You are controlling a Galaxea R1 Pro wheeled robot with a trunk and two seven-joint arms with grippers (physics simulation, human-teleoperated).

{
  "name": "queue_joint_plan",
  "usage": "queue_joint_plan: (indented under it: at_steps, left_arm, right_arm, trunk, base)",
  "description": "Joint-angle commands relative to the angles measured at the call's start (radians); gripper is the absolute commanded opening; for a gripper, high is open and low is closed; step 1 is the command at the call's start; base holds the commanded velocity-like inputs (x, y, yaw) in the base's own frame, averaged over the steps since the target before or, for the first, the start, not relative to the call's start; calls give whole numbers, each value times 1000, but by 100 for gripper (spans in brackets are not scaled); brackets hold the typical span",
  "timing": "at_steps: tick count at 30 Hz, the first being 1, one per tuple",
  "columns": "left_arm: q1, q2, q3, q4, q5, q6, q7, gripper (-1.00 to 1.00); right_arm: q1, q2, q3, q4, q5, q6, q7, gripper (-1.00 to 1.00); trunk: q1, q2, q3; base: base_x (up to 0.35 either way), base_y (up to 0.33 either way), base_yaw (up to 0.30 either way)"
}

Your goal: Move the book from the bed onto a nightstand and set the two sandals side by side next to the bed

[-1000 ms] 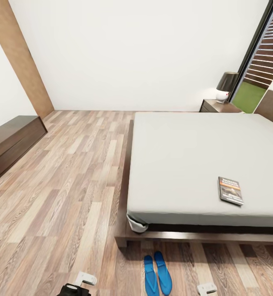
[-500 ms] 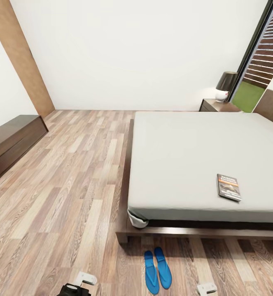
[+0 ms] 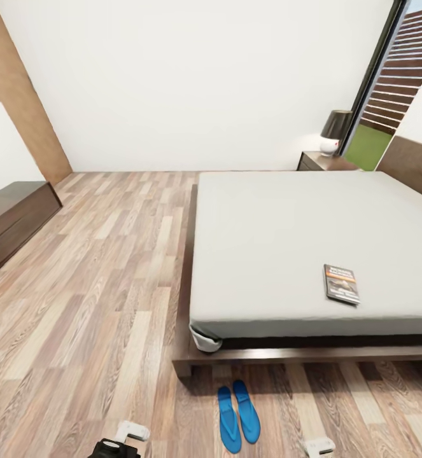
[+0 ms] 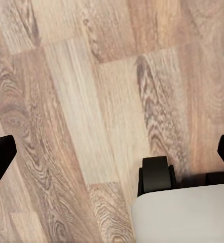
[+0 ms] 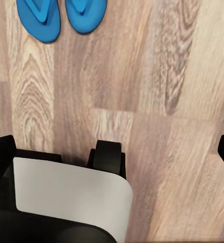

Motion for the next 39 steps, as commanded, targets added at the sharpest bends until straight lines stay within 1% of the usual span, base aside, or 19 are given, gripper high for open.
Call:
queue_joint_plan:
  at_steps: [1,39]
  left_arm:
    - [0,0,-5,-2,-3,7,4,100]
    - [0,0,-4,-2,-3,7,5,100]
  right_arm:
    - [0,0,-1,-2,10,6,5,100]
    - [0,0,1,-2,11,6,5,100]
  trunk:
    - [0,0,-1]
    - [0,0,-1]
  base:
    - [-2,0,-242]
    - [0,0,-288]
